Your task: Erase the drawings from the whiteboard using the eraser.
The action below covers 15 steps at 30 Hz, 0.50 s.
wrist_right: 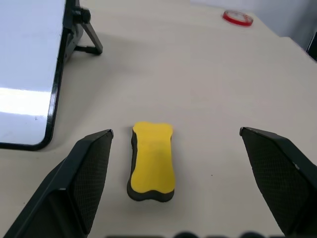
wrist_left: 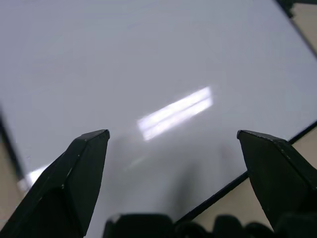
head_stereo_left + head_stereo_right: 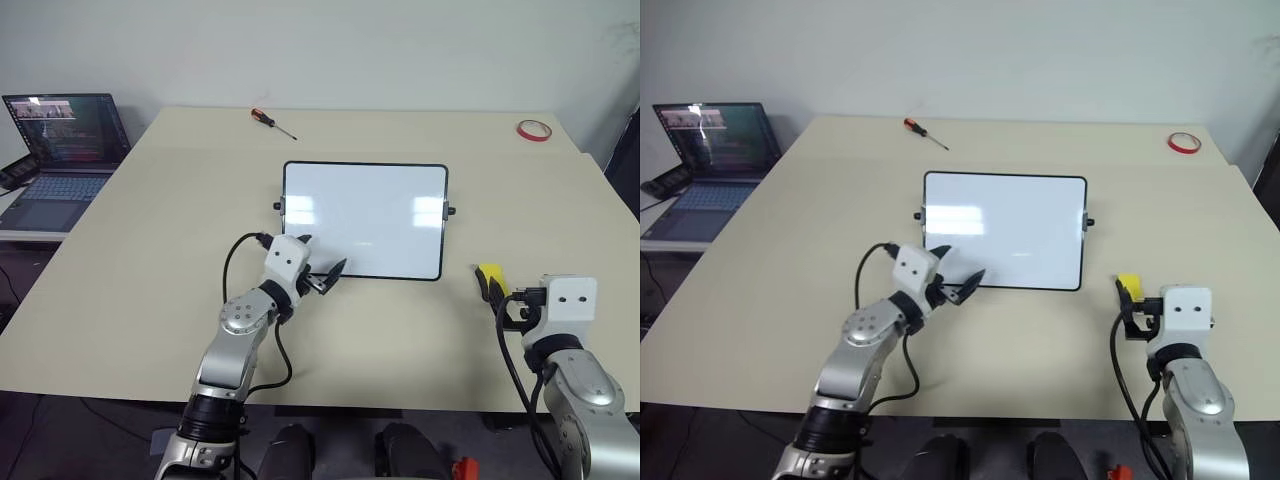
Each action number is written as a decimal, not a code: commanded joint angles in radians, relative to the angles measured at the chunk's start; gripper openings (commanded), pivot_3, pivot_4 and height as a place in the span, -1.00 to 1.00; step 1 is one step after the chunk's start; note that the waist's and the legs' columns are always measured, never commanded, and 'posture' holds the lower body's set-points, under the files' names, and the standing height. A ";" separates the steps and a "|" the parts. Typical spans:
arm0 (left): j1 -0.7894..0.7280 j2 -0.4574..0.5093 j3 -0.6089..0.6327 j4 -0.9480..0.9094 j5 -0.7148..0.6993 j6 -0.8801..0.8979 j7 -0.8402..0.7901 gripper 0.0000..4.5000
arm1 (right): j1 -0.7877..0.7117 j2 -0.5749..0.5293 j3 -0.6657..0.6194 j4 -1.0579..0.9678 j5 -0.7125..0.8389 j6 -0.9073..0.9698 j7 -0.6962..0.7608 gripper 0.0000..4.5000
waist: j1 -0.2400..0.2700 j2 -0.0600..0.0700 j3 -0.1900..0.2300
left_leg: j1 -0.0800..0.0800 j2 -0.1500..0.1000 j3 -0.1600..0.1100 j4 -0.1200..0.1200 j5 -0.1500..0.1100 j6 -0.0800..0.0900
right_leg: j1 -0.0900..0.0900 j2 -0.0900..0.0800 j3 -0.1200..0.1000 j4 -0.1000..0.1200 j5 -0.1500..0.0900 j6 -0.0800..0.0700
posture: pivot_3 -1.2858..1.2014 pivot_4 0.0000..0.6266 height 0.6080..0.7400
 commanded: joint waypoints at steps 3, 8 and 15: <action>0.113 -0.010 0.020 -0.096 0.017 -0.039 0.091 1.00 | 0.064 0.029 -0.029 -0.021 0.014 -0.103 -0.003 1.00 | 0.003 0.000 0.000 | 0.000 0.000 0.000 0.000 0.000 0.000 | 0.000 0.000 0.000 0.000 0.000 0.000 | 0.03 -0.52 1.00; 0.203 -0.043 0.001 -0.156 0.055 -0.054 0.182 1.00 | 0.109 0.047 -0.024 -0.029 0.015 -0.129 -0.004 1.00 | 0.004 0.000 0.000 | 0.000 0.000 0.000 0.000 0.000 0.000 | 0.001 -0.001 0.000 -0.001 0.000 0.000 | 0.03 -0.52 1.00; 0.223 -0.055 -0.021 -0.172 0.061 -0.048 0.207 1.00 | 0.189 0.075 0.062 -0.089 -0.017 -0.130 -0.017 1.00 | 0.004 0.000 0.000 | 0.006 0.000 0.000 -0.001 0.000 0.000 | 0.007 -0.001 0.000 -0.002 -0.001 0.000 | 0.03 -0.52 1.00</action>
